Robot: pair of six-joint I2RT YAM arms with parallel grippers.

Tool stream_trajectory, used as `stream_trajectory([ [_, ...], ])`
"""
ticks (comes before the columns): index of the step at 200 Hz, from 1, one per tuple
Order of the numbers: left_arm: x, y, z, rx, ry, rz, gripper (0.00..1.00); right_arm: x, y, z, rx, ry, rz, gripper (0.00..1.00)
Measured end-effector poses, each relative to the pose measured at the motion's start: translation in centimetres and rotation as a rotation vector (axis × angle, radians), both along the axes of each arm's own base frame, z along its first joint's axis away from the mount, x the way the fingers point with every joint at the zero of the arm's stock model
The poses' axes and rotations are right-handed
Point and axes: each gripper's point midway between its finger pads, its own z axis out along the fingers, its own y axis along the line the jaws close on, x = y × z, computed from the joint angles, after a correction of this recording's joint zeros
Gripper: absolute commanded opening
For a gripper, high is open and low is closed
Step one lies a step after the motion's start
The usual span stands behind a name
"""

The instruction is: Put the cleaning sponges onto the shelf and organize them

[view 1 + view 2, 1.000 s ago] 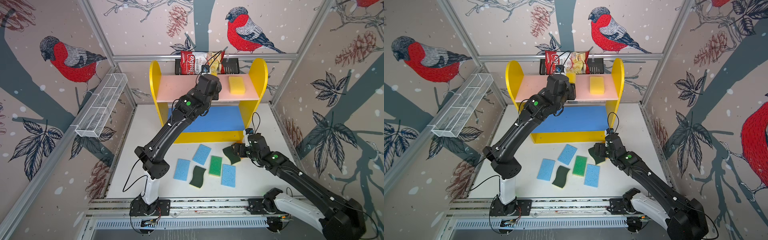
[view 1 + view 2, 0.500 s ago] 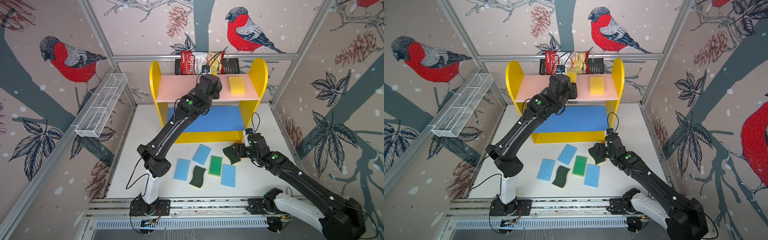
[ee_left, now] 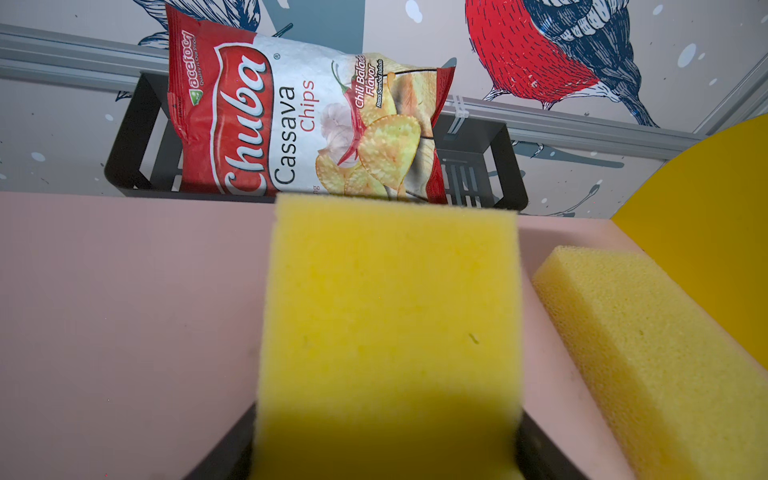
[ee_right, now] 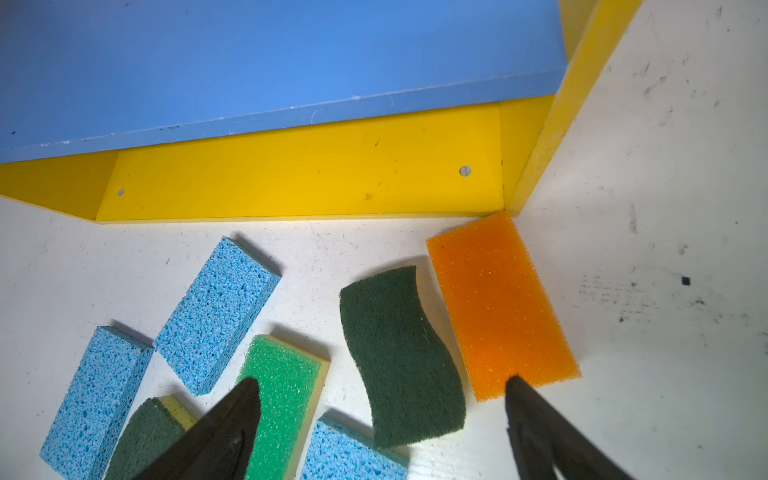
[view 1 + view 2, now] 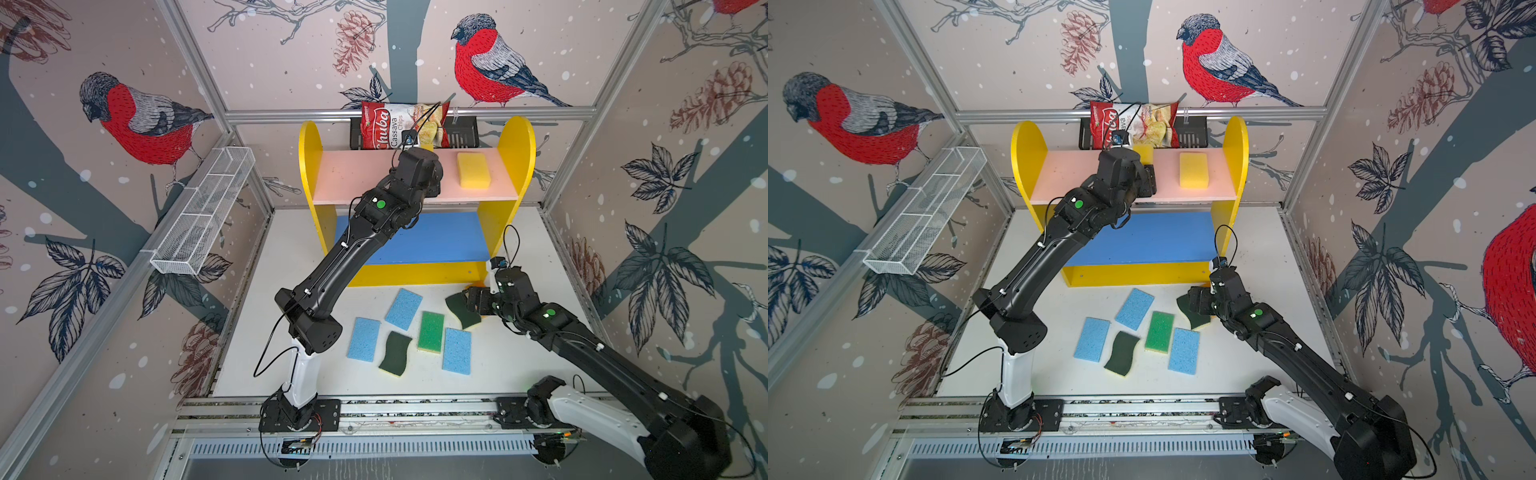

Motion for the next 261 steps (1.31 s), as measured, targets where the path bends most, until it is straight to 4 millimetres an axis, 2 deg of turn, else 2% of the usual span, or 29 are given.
stream_trajectory([
  [36, -0.3, 0.1, 0.0, -0.009, 0.007, -0.009, 0.77, -0.1, 0.0, -0.1, -0.002, 0.003, 0.0, 0.9],
  [181, -0.4, 0.6, 0.2, -0.045, 0.012, 0.003, 0.81, -0.1, 0.0, -0.2, 0.0, 0.006, -0.002, 0.91],
  [261, -1.6, 0.3, 0.5, -0.096, 0.038, -0.059, 0.83, -0.3, -0.1, -0.1, 0.012, 0.001, -0.006, 0.91],
])
